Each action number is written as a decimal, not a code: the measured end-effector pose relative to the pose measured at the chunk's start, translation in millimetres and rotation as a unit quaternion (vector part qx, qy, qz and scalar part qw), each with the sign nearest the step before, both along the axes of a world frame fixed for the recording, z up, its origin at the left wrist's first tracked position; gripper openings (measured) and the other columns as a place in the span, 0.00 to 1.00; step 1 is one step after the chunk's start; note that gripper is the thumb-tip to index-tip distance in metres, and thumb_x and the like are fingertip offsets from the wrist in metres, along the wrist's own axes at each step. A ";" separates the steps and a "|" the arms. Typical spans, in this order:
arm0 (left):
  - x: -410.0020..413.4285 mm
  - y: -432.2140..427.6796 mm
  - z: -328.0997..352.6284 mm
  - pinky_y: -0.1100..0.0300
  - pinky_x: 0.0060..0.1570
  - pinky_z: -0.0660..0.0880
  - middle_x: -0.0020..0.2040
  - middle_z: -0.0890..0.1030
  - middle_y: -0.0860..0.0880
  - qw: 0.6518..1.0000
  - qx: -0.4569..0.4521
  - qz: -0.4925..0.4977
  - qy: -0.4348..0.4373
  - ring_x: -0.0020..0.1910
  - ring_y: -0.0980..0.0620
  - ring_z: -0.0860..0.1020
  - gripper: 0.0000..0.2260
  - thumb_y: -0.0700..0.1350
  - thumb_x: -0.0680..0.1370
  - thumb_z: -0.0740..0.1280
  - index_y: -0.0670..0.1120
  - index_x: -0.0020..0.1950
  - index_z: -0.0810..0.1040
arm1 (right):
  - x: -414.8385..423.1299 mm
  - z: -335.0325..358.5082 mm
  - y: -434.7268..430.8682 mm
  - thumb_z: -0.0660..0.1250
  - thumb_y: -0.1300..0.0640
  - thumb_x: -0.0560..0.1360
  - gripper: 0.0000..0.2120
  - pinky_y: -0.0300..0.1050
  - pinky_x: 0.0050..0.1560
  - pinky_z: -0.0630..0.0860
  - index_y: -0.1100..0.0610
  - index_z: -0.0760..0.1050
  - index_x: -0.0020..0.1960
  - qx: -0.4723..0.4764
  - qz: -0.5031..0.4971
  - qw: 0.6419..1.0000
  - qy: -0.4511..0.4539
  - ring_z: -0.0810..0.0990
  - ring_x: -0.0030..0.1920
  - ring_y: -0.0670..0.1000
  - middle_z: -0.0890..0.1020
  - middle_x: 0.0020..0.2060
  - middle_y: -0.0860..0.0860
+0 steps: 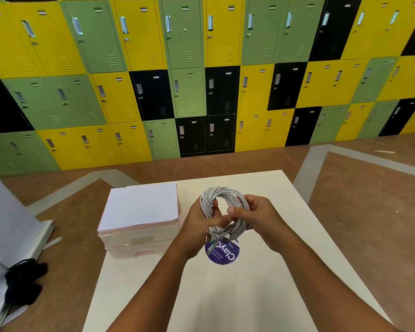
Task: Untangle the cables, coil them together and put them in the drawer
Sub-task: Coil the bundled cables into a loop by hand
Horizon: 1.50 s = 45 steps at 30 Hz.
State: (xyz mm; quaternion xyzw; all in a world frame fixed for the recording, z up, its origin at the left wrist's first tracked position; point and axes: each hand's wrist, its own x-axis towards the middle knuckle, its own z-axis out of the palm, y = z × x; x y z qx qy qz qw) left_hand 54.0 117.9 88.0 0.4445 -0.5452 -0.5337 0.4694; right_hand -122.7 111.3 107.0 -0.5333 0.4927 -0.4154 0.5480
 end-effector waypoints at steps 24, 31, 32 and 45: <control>3.6 3.1 3.4 0.52 0.45 0.80 0.40 0.80 0.45 0.990 0.094 -0.090 0.047 0.43 0.46 0.81 0.14 0.42 0.72 0.76 0.42 0.50 0.72 | 7.6 -6.1 -3.4 0.71 0.62 0.71 0.18 0.54 0.47 0.84 0.51 0.77 0.59 -0.022 -0.068 0.985 0.156 0.84 0.44 0.52 0.84 0.45 0.50; 6.3 4.9 -1.1 0.50 0.49 0.80 0.43 0.78 0.40 0.992 0.082 -0.099 0.017 0.44 0.45 0.81 0.14 0.34 0.73 0.74 0.41 0.51 0.71 | 17.0 -1.0 -6.1 0.68 0.62 0.75 0.14 0.50 0.43 0.83 0.51 0.73 0.58 -0.092 -0.125 0.965 0.210 0.84 0.39 0.50 0.83 0.45 0.49; 8.0 3.7 -1.7 0.49 0.50 0.80 0.43 0.77 0.40 0.992 0.082 -0.099 0.014 0.44 0.45 0.80 0.14 0.32 0.73 0.73 0.42 0.51 0.70 | 17.8 -1.4 -7.1 0.69 0.62 0.75 0.14 0.50 0.43 0.83 0.51 0.73 0.58 -0.084 -0.120 0.971 0.186 0.84 0.38 0.49 0.83 0.45 0.50; 20.1 0.5 -16.3 0.44 0.59 0.75 0.44 0.77 0.43 0.951 0.203 -0.196 0.126 0.49 0.42 0.77 0.16 0.34 0.74 0.72 0.41 0.57 0.71 | 19.7 -16.2 -7.8 0.70 0.67 0.74 0.16 0.47 0.40 0.77 0.52 0.77 0.57 0.074 -0.149 0.985 -0.041 0.78 0.37 0.51 0.82 0.42 0.55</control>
